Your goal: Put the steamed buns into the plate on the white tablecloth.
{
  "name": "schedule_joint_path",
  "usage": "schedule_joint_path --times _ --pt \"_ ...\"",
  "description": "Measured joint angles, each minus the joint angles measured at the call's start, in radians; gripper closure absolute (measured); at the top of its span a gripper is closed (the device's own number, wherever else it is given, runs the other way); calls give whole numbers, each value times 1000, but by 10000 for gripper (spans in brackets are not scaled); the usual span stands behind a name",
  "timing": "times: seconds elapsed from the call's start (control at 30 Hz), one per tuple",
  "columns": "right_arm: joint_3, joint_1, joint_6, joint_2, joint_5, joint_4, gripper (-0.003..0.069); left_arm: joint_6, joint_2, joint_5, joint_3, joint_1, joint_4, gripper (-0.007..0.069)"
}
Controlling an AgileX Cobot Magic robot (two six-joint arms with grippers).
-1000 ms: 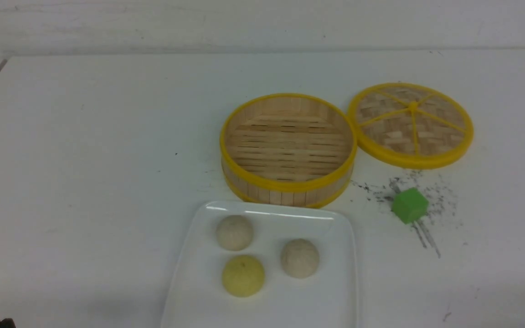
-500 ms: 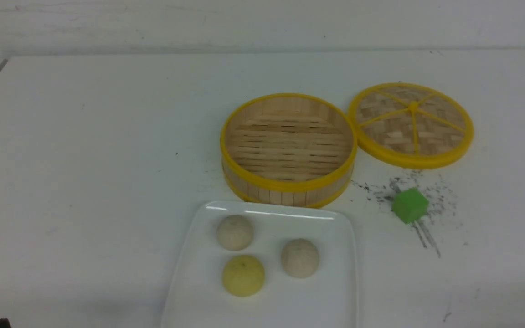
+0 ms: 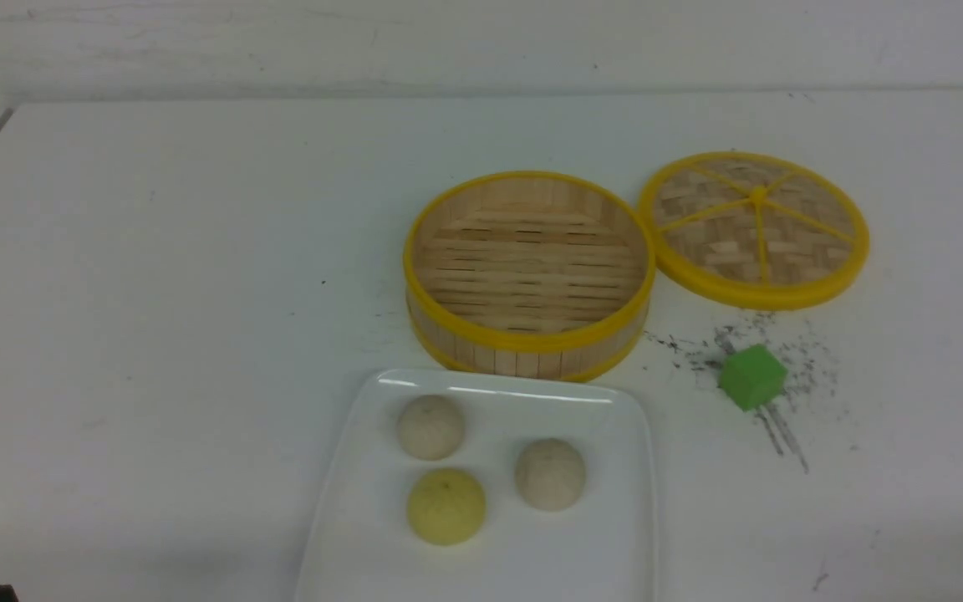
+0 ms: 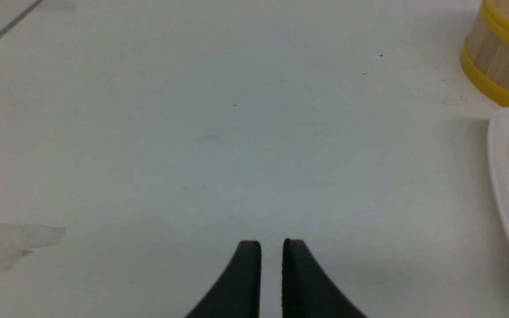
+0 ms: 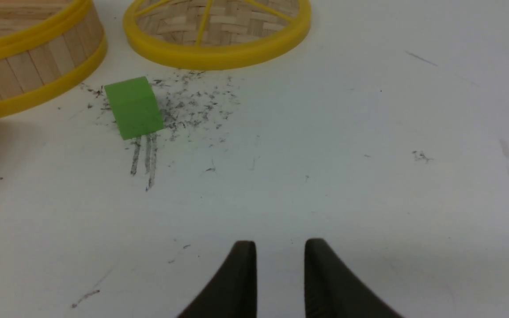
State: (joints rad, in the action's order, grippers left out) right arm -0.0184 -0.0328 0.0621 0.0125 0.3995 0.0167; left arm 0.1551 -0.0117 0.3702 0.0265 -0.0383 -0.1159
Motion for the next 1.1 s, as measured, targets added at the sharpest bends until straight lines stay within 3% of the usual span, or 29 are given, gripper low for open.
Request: schedule_joint_path --times 1.1 --pt "0 0 0 0 0 0 433 0 0 0 0 0 -4 482"
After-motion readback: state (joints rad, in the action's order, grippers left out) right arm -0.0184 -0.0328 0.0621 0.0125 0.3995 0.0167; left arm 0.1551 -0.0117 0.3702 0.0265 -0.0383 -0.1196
